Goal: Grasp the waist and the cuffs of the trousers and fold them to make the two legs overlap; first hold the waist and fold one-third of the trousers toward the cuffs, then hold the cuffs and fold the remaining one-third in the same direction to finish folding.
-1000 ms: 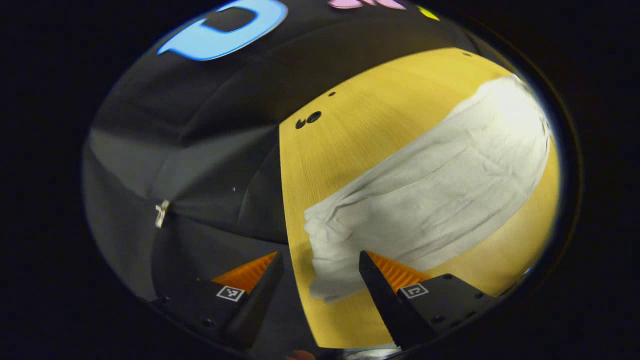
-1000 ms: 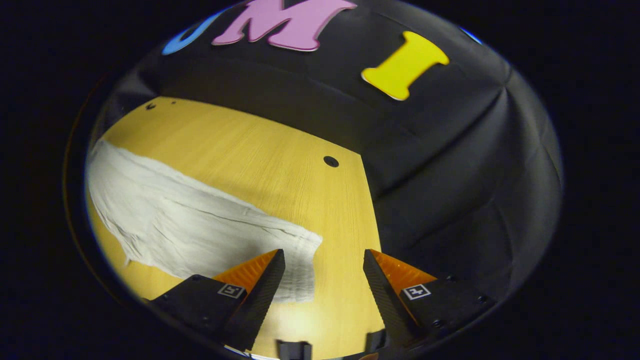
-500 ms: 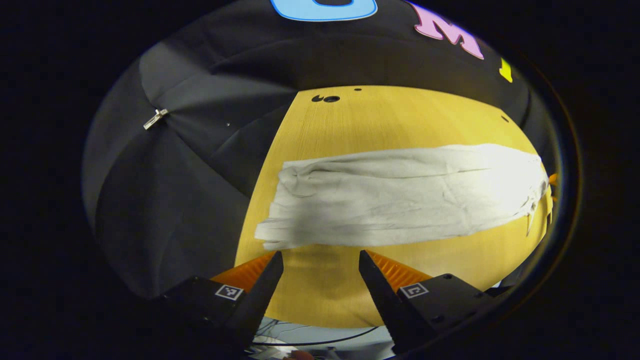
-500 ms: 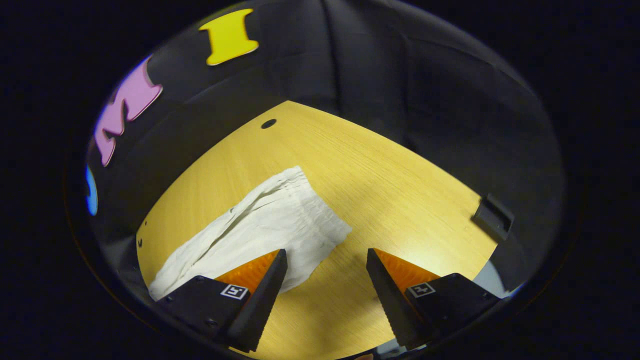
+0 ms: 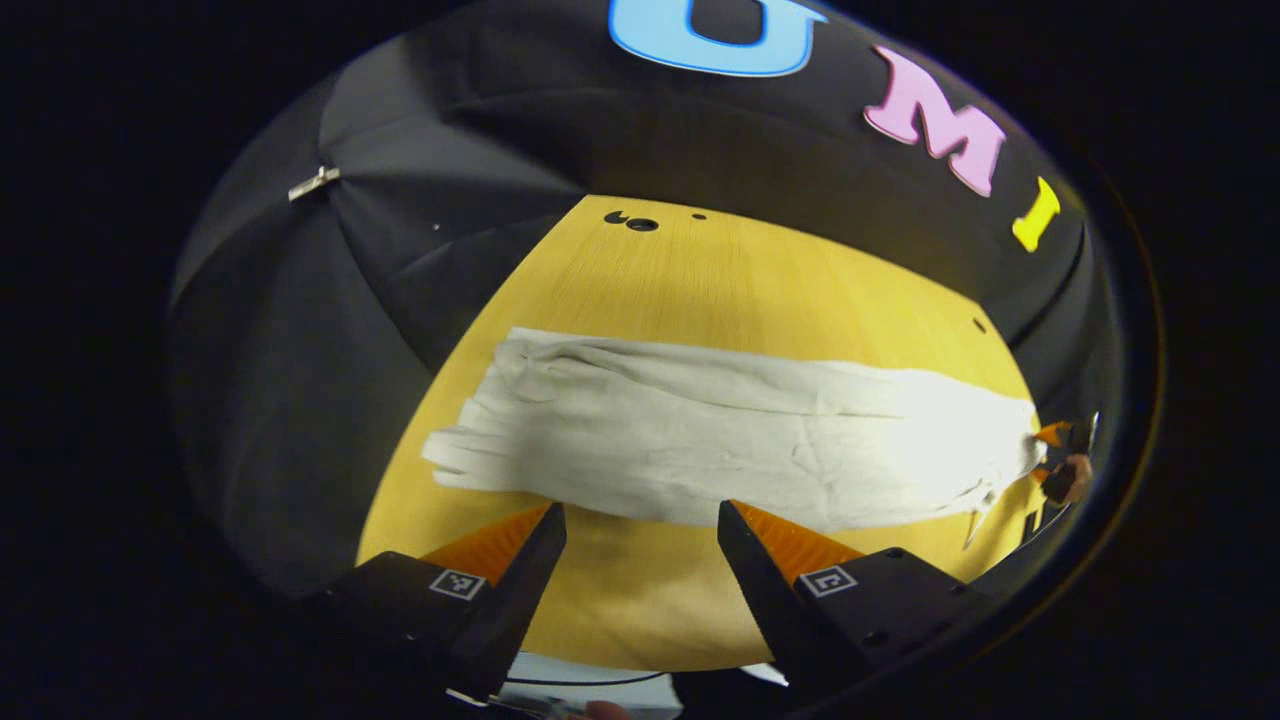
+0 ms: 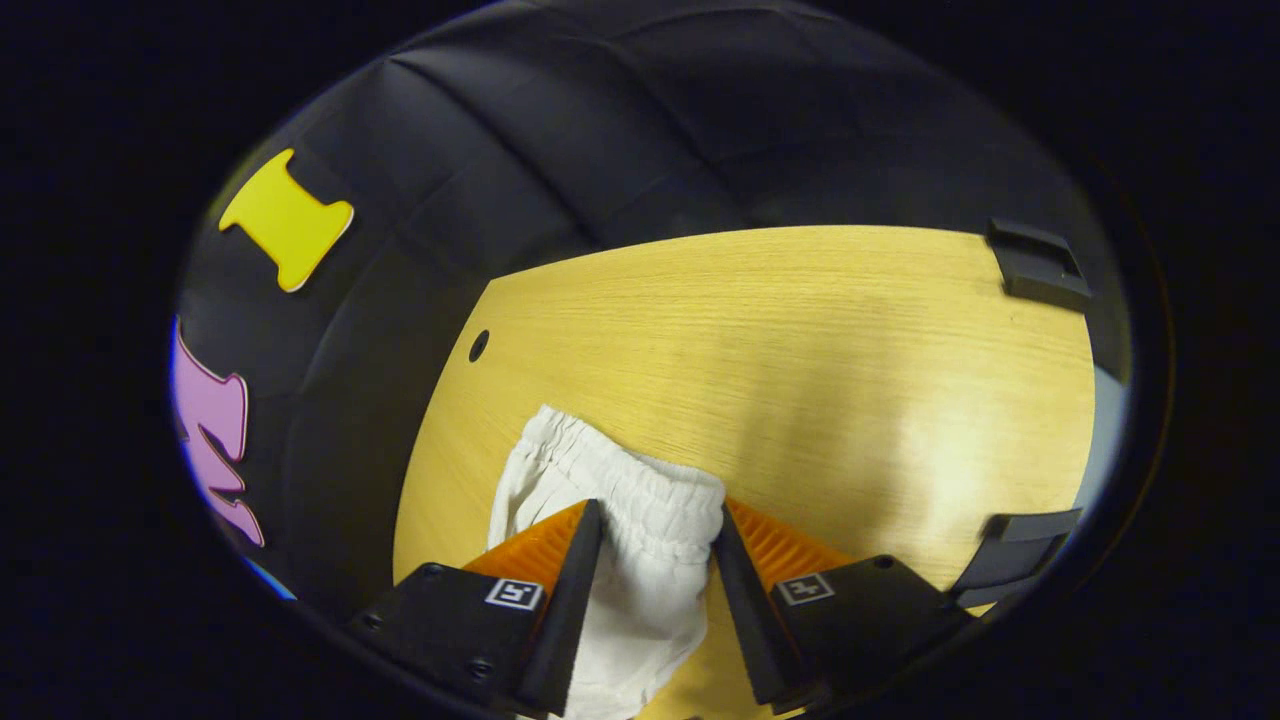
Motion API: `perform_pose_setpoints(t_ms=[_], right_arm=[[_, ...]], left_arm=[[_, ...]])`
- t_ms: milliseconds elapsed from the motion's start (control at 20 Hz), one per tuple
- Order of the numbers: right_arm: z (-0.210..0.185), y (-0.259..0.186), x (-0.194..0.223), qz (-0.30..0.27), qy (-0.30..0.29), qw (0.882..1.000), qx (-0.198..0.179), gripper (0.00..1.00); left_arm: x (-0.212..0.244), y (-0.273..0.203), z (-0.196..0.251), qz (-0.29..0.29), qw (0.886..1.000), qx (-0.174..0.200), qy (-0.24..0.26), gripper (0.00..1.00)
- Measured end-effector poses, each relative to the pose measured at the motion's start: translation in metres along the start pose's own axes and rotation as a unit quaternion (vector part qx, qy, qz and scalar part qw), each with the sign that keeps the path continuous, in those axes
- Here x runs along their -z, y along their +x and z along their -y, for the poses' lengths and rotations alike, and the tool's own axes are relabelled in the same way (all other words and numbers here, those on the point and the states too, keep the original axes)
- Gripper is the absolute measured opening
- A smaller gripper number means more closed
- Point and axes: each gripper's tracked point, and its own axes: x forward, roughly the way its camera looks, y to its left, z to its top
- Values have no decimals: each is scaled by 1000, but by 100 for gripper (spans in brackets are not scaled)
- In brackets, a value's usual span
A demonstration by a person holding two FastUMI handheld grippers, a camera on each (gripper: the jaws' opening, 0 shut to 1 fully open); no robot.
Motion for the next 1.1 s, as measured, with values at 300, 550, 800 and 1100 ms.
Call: perform_pose_setpoints(t_ms=[300,550,800,1100], right_arm=[[5,7,6,3,18,1000,-12,9],[6,7,4,-6,1,1000,-3,9],[5,7,3,-4,-2,1000,-1,9],[5,6,3,-5,-28,1000,-2,9]], left_arm=[[12,9,-3,-10,983,24,-181,96],[11,22,-26,-7,944,36,-327,96],[-5,50,-52,11,925,22,-378,96],[-29,75,-68,41,909,3,-415,94]])
